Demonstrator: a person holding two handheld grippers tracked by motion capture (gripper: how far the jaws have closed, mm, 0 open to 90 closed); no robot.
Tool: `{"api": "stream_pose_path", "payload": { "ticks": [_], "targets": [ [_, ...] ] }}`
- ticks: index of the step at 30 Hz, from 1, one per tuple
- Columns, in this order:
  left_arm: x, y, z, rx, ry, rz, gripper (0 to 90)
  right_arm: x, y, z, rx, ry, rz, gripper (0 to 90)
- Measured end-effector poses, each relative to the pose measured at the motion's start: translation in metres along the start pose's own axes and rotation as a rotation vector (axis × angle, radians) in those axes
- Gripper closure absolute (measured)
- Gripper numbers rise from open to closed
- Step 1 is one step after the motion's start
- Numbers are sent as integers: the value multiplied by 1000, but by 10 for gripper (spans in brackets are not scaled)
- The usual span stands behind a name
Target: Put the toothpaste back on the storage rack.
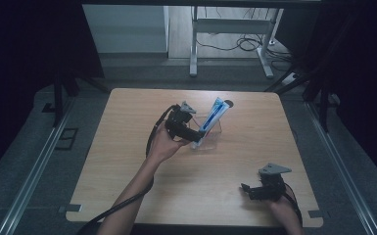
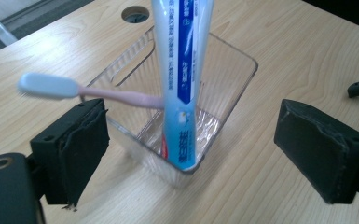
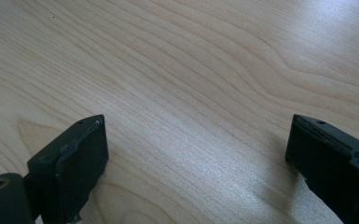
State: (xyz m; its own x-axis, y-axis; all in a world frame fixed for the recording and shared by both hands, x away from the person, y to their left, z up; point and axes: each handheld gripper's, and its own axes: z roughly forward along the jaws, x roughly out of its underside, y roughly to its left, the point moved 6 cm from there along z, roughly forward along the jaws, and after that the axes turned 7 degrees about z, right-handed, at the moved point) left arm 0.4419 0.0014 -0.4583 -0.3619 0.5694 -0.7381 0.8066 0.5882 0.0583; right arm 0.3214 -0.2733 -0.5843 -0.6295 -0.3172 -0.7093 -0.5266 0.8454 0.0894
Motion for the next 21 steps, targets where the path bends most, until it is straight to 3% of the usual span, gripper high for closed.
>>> {"api": "stream_pose_path", "payload": {
  "ticks": [21],
  "targets": [
    [29, -6, -36, -2, -28, 20, 59, 0, 0, 0, 0, 0, -1, 55]
  ]
}}
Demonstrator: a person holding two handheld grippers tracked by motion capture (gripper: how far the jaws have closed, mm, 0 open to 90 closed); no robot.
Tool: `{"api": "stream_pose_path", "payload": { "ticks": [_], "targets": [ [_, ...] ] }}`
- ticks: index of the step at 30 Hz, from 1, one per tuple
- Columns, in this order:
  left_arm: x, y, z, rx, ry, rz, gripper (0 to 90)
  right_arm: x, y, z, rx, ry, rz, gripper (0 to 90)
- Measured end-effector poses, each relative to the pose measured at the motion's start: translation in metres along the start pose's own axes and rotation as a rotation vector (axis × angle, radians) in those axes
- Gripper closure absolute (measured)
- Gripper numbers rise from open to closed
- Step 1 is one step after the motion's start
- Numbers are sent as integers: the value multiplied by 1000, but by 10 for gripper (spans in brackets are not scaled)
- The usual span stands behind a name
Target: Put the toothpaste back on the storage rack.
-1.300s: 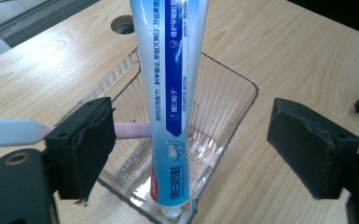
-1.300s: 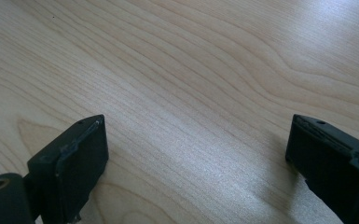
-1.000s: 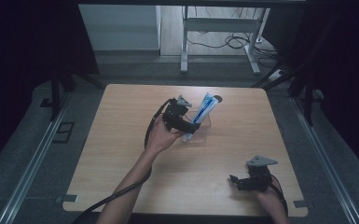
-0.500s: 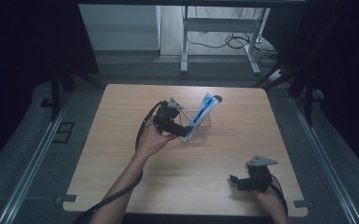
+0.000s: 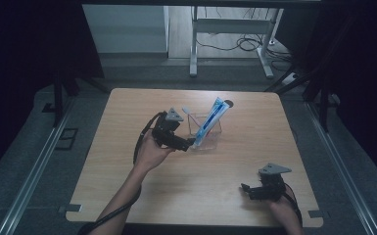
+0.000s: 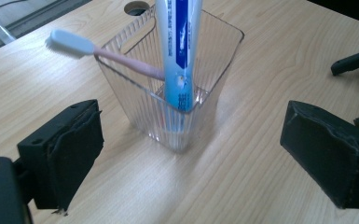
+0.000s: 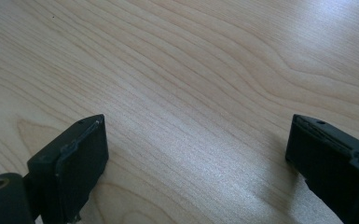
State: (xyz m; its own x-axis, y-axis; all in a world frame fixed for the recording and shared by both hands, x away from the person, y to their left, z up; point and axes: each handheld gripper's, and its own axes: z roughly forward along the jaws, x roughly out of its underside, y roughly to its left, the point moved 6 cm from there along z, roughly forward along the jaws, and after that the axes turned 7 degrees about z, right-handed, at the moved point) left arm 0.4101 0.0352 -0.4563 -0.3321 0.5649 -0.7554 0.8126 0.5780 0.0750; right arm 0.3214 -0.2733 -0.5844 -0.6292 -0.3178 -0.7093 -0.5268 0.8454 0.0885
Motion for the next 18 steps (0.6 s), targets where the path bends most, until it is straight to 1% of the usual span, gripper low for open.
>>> {"api": "stream_pose_path", "payload": {
  "ticks": [3, 5, 10, 12, 13, 16, 18],
  "targets": [
    [6, -1, -5, -2, -3, 4, 52, 0, 0, 0, 0, 1, 0, 55],
    [10, -1, -8, -4, -12, -5, 50, 0, 0, 0, -1, 2, 1, 55],
    [22, -3, -15, -10, -23, -11, 42, 0, 0, 0, 0, 2, 0, 55],
    [26, -4, -18, -12, -22, -13, 37, 0, 0, 0, 0, 2, 0, 55],
    [29, -4, -19, -18, -20, -4, 35, 0, 0, 0, 0, 2, -1, 56],
    [37, -5, -23, -25, -18, -2, 29, 0, 0, 0, 0, 2, -1, 56],
    [42, -7, -25, -26, -18, -9, 22, 0, 0, 0, 0, 1, 0, 56]
  ]
}}
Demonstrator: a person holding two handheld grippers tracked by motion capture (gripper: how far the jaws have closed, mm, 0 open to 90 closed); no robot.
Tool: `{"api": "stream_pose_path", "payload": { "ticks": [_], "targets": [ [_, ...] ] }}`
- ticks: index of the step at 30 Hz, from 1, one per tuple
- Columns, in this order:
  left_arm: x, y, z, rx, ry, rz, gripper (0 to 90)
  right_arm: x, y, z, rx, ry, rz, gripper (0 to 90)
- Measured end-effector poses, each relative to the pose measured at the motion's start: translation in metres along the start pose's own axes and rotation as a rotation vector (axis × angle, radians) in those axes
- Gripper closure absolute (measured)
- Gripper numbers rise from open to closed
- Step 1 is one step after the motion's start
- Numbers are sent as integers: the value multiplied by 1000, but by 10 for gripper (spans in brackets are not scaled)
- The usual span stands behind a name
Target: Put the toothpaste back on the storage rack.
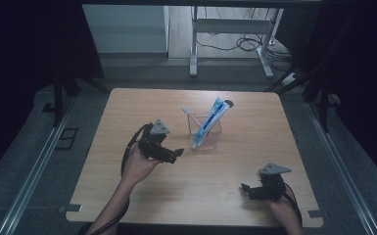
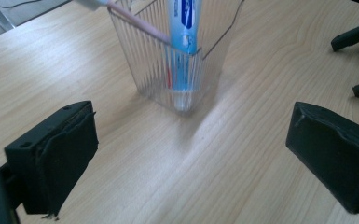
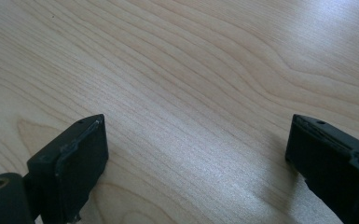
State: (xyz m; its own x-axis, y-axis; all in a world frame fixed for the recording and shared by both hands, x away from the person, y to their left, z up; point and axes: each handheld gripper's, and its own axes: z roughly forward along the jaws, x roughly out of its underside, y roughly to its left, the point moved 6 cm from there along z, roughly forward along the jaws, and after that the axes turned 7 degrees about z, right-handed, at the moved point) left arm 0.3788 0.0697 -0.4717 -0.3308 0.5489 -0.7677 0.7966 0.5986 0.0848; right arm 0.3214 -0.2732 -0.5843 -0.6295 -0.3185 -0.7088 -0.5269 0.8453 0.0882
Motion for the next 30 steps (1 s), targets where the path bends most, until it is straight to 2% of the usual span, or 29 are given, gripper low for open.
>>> {"api": "stream_pose_path", "payload": {
  "ticks": [3, 13, 20, 30],
  "targets": [
    [7, 0, -3, -8, 2, 8, 20, 0, 0, 0, 0, 2, 2, 56],
    [38, -4, -10, -19, 10, -6, 7, 0, 0, 0, 0, 1, 4, 56],
    [60, -7, -11, -20, 15, -29, 7, 0, 0, 0, 0, 2, 6, 56],
    [91, -13, -8, -52, 42, -47, 6, 0, 0, 0, 0, 2, 5, 56]
  ]
}}
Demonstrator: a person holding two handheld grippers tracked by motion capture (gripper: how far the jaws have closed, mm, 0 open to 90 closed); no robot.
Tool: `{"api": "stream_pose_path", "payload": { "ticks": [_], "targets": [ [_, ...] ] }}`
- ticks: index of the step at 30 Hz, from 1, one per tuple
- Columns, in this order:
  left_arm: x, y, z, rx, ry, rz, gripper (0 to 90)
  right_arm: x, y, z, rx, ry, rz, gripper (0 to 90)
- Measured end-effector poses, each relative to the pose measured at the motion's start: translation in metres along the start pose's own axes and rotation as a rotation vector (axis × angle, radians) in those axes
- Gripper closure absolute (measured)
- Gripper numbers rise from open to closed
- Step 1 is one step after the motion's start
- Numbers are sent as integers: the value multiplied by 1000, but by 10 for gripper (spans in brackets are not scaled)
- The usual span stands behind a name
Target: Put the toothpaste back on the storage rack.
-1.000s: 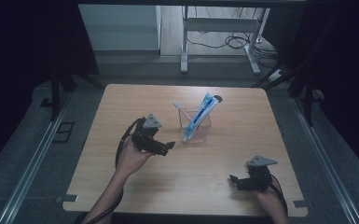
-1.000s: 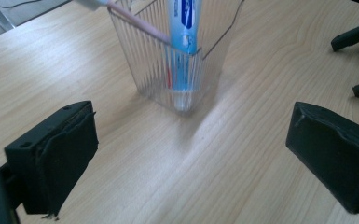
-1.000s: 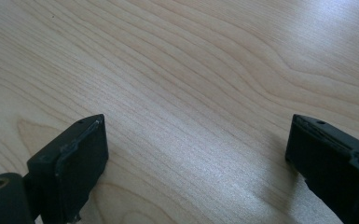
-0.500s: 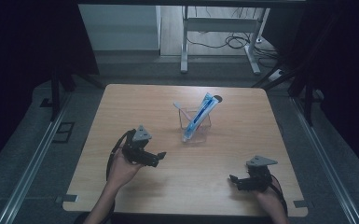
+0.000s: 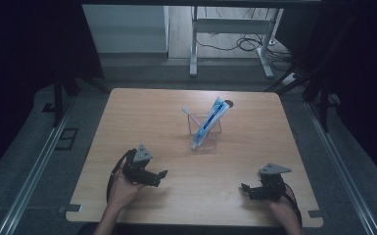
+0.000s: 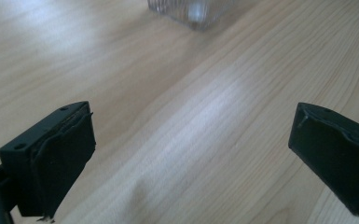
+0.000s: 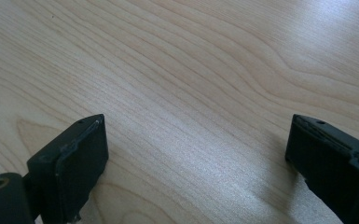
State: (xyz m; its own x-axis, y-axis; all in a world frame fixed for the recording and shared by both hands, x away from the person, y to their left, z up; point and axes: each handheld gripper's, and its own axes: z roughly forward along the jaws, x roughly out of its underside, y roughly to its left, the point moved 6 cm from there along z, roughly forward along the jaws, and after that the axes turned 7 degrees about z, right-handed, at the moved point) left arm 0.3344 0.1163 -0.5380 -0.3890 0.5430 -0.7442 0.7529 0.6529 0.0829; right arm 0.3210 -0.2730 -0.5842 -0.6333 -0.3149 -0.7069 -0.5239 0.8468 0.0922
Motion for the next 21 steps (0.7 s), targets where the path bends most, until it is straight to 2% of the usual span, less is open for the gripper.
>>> {"api": "stream_pose_path", "payload": {
  "ticks": [7, 12, 16, 19, 21],
  "targets": [
    [25, -7, 12, -1, 49, -3, 7, 0, 0, 0, 0, -2, -4, 56],
    [36, -9, 17, -12, 97, 15, 5, 0, 0, 0, 0, -2, -3, 56],
    [43, -12, 22, -1, 140, 8, 0, 0, 0, 0, 0, -2, -3, 56],
    [47, -12, 24, 21, 125, -21, 0, 0, 0, 0, 0, -3, -3, 56],
    [48, -11, 24, 25, 120, -15, 0, 0, 0, 0, 0, -3, -2, 56]
  ]
}}
